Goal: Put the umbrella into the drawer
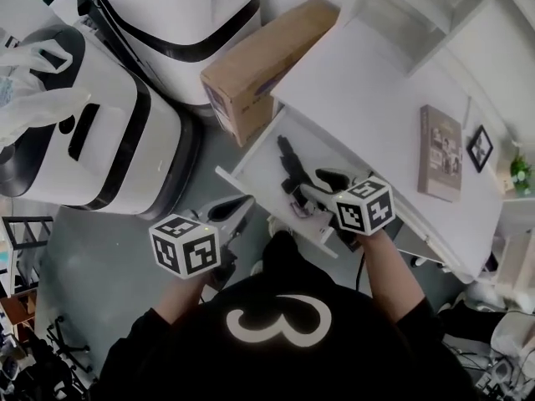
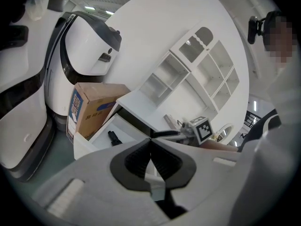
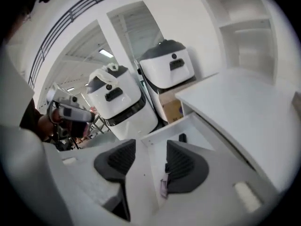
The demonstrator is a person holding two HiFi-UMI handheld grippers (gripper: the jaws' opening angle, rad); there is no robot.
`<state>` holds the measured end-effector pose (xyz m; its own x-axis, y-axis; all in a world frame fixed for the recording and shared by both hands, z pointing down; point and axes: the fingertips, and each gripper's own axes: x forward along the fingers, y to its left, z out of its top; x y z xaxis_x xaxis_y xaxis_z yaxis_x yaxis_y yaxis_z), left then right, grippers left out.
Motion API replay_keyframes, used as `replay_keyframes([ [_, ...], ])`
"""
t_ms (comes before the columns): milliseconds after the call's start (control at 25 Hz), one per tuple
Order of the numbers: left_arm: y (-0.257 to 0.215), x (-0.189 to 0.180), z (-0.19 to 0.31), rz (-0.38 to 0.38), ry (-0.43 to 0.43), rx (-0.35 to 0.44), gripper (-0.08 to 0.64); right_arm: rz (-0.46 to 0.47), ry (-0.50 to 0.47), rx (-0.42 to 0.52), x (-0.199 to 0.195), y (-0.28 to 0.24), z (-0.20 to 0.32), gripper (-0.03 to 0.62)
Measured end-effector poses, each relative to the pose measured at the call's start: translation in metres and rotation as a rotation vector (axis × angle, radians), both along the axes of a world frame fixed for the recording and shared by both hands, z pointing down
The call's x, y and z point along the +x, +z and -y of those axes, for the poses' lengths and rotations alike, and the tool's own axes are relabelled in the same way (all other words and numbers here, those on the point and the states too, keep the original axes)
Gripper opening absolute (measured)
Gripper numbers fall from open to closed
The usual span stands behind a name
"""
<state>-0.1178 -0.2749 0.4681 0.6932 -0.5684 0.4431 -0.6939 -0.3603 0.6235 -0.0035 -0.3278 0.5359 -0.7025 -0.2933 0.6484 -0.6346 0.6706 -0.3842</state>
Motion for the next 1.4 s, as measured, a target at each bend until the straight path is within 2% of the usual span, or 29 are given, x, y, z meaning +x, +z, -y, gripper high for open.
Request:
replay_keyframes([
  [120, -0.018, 0.007, -0.008, -0.007, 0.020, 0.034, 0.008, 0.079, 0.022, 0.094, 0.004, -0.053, -0.016, 0.147],
  [240, -0.042, 0.016, -0.014, -0.005, 0.043, 0.087, 0.008, 0.144, 0.042, 0.158, 0.013, -0.094, -0.035, 0.115],
  [400, -0.081, 0.025, -0.022, -0.011, 0.077, 0.167, 0.008, 0.219, 0.056, 0.239, 0.018, -0.143, -0.057, 0.026],
  [480, -0.102, 0.028, -0.029, -0.014, 0.091, 0.210, 0.008, 0.248, 0.080, 0.283, 0.020, -0.164, -0.068, 0.006],
  [600, -0.129, 0.033, -0.040, -0.016, 0.111, 0.270, 0.008, 0.275, 0.101, 0.350, 0.023, -0.189, -0.086, 0.003],
  [880, -0.169, 0.039, -0.070, -0.014, 0.148, 0.371, 0.008, 0.282, 0.122, 0.427, 0.030, -0.218, -0.125, 0.003],
  [1080, -0.179, 0.036, -0.090, -0.007, 0.157, 0.402, 0.008, 0.291, 0.138, 0.465, 0.027, -0.228, -0.148, 0.003],
  [1400, -0.187, 0.033, -0.119, 0.000, 0.167, 0.430, 0.008, 0.334, 0.149, 0.455, 0.017, -0.231, -0.184, 0.003],
])
